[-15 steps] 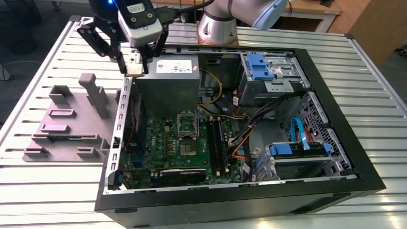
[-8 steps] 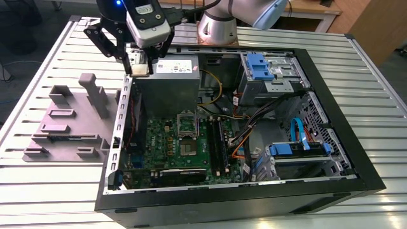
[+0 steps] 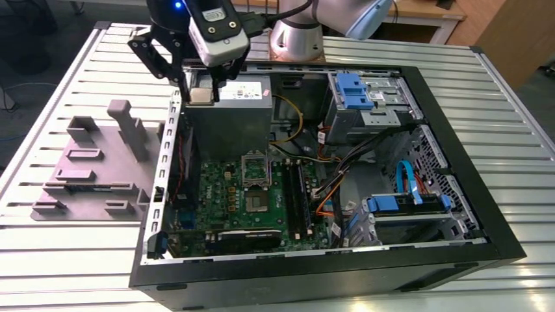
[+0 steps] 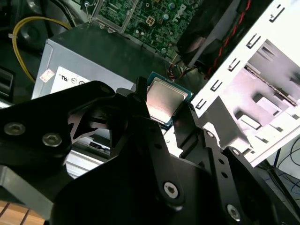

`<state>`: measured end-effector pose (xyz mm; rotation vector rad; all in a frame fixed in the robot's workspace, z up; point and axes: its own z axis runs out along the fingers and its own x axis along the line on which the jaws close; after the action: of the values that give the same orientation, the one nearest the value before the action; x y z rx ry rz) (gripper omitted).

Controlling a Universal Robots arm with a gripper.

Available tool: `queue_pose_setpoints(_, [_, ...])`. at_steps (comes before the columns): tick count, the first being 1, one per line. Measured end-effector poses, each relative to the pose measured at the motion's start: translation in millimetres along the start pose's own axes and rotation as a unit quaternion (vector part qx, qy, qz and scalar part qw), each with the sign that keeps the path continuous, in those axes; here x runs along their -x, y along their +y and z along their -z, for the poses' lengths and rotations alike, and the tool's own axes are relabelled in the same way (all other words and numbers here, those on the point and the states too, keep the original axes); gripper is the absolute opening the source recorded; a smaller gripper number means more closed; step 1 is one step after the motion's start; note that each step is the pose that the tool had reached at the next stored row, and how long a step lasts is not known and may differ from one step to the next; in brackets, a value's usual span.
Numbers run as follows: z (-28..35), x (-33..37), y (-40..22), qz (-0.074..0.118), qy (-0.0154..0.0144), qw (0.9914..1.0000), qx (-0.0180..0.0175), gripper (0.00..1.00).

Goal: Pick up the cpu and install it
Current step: 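Pick up the cpu and move it towards the insertion slot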

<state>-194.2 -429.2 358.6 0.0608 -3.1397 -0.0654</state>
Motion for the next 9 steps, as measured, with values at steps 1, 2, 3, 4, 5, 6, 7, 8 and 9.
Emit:
queue_pose_setpoints(1, [-0.1, 1.8, -0.1, 0.0, 0.0002, 1.0, 0.0, 0.47])
queue_pose_setpoints(2, [-0.1, 3.5, -0.1, 0.0, 0.0002, 1.0, 0.0, 0.47])
queue_pose_setpoints(3, [-0.1, 5.1, -0.2, 0.0, 0.0004, 1.0, 0.0, 0.47])
queue_pose_setpoints(4, [-0.2, 6.7, -0.3, 0.0, 0.0004, 1.0, 0.0, 0.47])
queue_pose_setpoints(5, [-0.2, 8.3, -0.3, 0.0, 0.0005, 1.0, 0.0, 0.47])
queue_pose_setpoints(6, [-0.2, 11.1, -0.4, 0.0, 0.0006, 1.0, 0.0, 0.47])
queue_pose_setpoints(7, [-0.3, 12.4, -0.5, 0.0, 0.0006, 1.0, 0.0, 0.47])
queue_pose_setpoints(8, [-0.4, 13.7, -0.6, 0.0, 0.0006, 1.0, 0.0, 0.47])
queue_pose_setpoints(9, [-0.4, 15.0, -0.6, 0.0, 0.0007, 1.0, 0.0, 0.47])
